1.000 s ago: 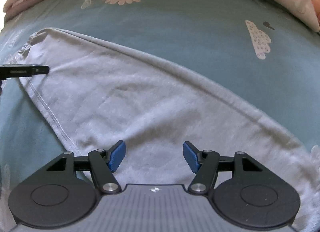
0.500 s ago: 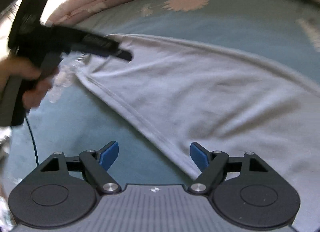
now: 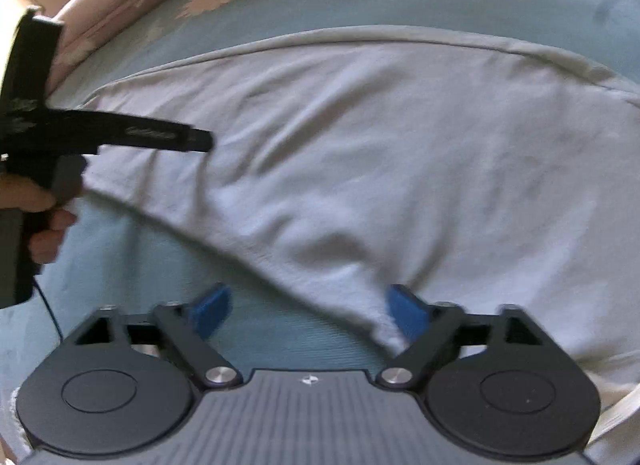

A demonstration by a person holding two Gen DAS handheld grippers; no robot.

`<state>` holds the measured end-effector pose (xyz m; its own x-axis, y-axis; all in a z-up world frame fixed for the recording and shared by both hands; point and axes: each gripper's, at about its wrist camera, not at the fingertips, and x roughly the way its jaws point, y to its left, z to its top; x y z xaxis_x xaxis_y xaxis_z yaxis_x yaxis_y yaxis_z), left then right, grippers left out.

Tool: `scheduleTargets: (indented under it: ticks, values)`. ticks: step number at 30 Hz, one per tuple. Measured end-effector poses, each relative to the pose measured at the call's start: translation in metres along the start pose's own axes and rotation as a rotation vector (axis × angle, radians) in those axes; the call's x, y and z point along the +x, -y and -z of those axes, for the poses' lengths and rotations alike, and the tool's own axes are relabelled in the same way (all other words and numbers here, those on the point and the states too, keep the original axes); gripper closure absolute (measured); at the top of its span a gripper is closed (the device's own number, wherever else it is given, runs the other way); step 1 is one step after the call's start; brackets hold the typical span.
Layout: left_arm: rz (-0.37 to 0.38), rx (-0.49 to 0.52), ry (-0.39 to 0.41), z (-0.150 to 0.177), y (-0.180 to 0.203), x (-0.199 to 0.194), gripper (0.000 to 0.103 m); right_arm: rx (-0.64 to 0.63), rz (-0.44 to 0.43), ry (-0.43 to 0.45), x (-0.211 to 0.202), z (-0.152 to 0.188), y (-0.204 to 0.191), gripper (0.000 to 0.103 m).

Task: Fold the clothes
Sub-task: 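Smooth the folded sweatpants with the open left gripper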

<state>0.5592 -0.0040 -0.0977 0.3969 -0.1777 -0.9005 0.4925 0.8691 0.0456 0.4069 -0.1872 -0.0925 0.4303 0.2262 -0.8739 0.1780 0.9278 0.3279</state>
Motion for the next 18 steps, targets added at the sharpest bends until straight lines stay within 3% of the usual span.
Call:
scheduleTargets:
  ticks: [3,8,14,18]
  values:
    - [-0.030,-0.018,0.001,0.004,-0.005,-0.011,0.036,-0.039,-0.043,0.019,-0.008,0.006,-0.012,0.005]
    - [0.024,0.045,0.045,0.002,0.026,-0.032,0.035,-0.010,-0.041,0.056,-0.037,0.009,-0.001,0.005]
    - [0.095,0.134,0.068,0.010,0.076,-0.036,0.034,-0.031,0.192,0.136,-0.062,0.005,0.040,0.005]
    - [0.052,0.134,0.033,0.020,0.078,-0.020,0.034,0.053,0.225,0.138,-0.063,0.014,0.071,0.005]
